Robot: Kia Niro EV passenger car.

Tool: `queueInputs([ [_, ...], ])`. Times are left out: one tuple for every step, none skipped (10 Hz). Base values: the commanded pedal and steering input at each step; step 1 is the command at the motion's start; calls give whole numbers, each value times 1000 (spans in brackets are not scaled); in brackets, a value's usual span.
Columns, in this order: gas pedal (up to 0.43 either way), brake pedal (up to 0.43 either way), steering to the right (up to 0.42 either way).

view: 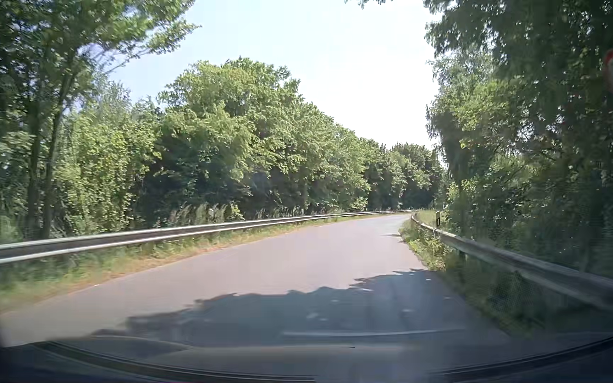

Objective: Follow the waypoints while adhering to traffic rules and regulations

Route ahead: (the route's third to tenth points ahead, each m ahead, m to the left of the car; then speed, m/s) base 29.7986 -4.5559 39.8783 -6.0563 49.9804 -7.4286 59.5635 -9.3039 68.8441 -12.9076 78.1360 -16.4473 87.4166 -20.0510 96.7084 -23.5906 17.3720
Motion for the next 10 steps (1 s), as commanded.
queueInputs([
  [280, 6, 33],
  [280, 6, 33],
  [280, 6, 33],
  [287, 6, 32],
  [311, 6, 32],
  [311, 6, 33],
  [319, 6, 34],
  [319, 6, 36],
  [319, 6, 37],
  [331, 6, 37],
])
